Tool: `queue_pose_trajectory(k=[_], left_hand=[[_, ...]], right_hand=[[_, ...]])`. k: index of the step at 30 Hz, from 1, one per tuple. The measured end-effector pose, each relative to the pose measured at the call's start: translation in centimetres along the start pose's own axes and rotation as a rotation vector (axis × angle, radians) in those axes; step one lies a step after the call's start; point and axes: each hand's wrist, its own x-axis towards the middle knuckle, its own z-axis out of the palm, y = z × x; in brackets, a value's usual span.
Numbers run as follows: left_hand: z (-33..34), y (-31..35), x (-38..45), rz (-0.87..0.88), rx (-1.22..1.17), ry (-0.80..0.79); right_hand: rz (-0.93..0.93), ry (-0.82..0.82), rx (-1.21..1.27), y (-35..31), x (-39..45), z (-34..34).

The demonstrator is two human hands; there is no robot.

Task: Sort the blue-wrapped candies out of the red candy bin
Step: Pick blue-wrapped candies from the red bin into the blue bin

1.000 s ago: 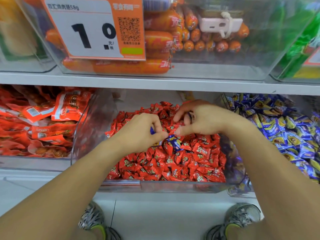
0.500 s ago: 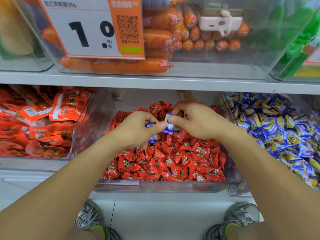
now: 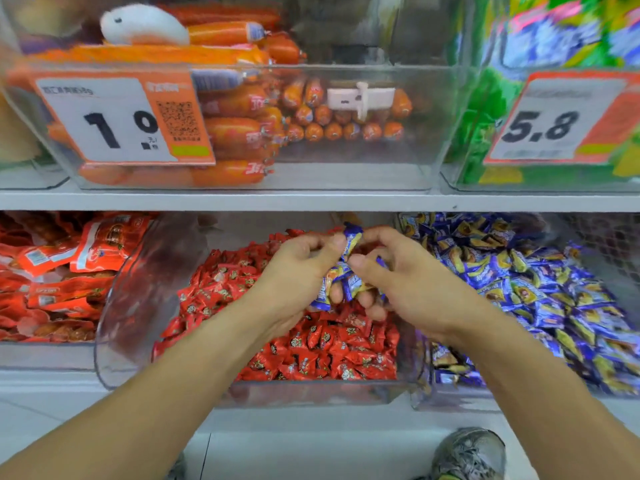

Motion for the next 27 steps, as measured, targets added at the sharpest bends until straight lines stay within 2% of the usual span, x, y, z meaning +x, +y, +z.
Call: queue_pose_trajectory(k=[2,5,9,12,14,16,18,20,22,25,27], left_hand=[[2.3,0.4,0.4,0.080,0.086,-0.023],[6.2,1.5,1.5,0.234,0.422,-0.053],[12.9,3.1,3.8,0.344,0.776,-0.217],[15.1,3.3,4.7,0.338,0.980,-0.340],[14.4,2.8,4.4,0.390,1.084,-0.348],[12.6,1.6,3.4,0.476,1.195,-0.281],[10.3,-0.1,2.2,0.535,1.242,-0.201],[8.0,-1.6,0.5,0.540,1.217,-0.143],[6.0,-2.7,-1.2,0.529,1.157,-0.108],[3.3,-3.3,-3.7,0.475,1.104,-0.141],[1.1,-3.5,-5.0,0.458,1.152,-0.169]], right_hand=[[-0.051,0.143,-0.155,0.4,-1.1,-3.1],[-0.120,0.363,-0.351,0.6,-3.2,-8.0],[-0.107,0.513,-0.121,2.1,-4.4,-13.2],[-0.127,0.596,0.138,3.1,-4.7,-15.8],[-0.138,0.672,-0.040,3.5,-5.2,-16.7],[-0.182,0.600,-0.396,4.0,-5.0,-16.0],[-0.140,0.358,-0.825,5.1,-4.1,-13.8],[-0.025,0.172,-1.112,7.0,-2.9,-11.3],[0.002,0.125,-1.216,8.2,-1.9,-10.3],[0.027,0.230,-1.241,9.0,-1.0,-12.2],[0.092,0.282,-1.241,9.0,-0.7,-13.9]])
